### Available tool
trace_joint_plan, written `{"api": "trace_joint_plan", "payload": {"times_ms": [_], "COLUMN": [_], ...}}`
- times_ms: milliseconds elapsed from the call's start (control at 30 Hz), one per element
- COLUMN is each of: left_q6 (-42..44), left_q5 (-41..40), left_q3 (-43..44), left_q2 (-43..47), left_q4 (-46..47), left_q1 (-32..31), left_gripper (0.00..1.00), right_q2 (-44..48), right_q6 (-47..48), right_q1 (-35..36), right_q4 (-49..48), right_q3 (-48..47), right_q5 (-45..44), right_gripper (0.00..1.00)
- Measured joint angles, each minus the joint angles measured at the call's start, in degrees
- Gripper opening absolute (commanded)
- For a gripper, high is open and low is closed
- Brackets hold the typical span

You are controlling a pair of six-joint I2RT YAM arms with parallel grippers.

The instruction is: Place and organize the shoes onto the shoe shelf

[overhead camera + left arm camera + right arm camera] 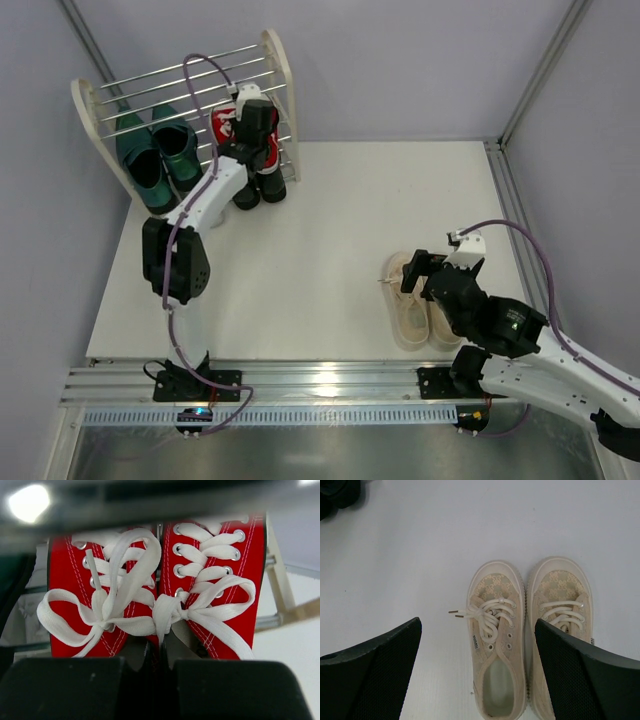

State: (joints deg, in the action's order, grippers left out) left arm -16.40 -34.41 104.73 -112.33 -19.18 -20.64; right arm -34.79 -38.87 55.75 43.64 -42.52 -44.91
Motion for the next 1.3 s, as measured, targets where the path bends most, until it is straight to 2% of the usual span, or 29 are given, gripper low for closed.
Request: {"api": "trace_joint_plan", "payload": {"times_ms": [167, 467, 533, 567, 633, 667, 733, 767, 867, 1067, 1300], "left_q6": [0.9, 2.0, 2.1, 2.1, 2.2, 2.1, 2.0, 1.8, 0.5, -0.3, 1.7], "left_q5": [0.0, -3.1, -3.8, -4.0, -4.7, -4.9, -5.5, -5.7, -5.7, -6.2, -6.8], "left_q3": [9.7, 10.9, 11.2, 11.3, 11.4, 11.4, 11.4, 11.4, 11.3, 9.5, 3.7], "left_q2": [-6.9, -8.5, -8.9, -9.0, -9.2, -9.2, -9.3, -9.3, -9.3, -8.3, -0.6], "left_q4": [1.1, 2.4, 2.7, 2.7, 3.0, 3.1, 3.3, 3.4, 3.8, 5.7, 8.9], "left_q1": [1.1, 1.5, 1.5, 1.5, 1.5, 1.5, 1.5, 1.5, 1.5, 1.5, -0.8], "left_gripper": [0.0, 0.0, 0.03, 0.11, 0.17, 0.3, 0.47, 0.61, 0.79, 0.94, 0.96], "right_q2": [-1.9, -2.5, -2.7, -2.9, -3.4, -3.5, -3.5, -3.8, -4.0, -4.2, -4.3], "right_q6": [0.9, 1.6, 1.7, 1.7, 1.8, 1.8, 1.9, 1.9, 2.1, 2.3, 2.4], "right_q1": [0.0, 0.0, -0.1, -0.1, -0.3, -0.4, -0.5, -0.5, -0.6, -0.7, -0.7], "right_q4": [-0.5, -2.1, -2.5, -2.7, -3.1, -3.3, -3.5, -3.7, -4.1, -4.7, -5.9], "right_q3": [0.0, 0.0, 0.0, 0.0, 0.1, 0.1, 0.3, 0.4, 0.4, 0.4, 1.2], "right_q5": [0.0, 0.0, 0.1, 0.1, 0.2, 0.3, 0.5, 0.6, 1.0, 1.6, 2.5], "right_gripper": [0.94, 0.94, 0.94, 0.94, 0.94, 0.94, 0.94, 0.94, 0.94, 0.94, 0.94]}}
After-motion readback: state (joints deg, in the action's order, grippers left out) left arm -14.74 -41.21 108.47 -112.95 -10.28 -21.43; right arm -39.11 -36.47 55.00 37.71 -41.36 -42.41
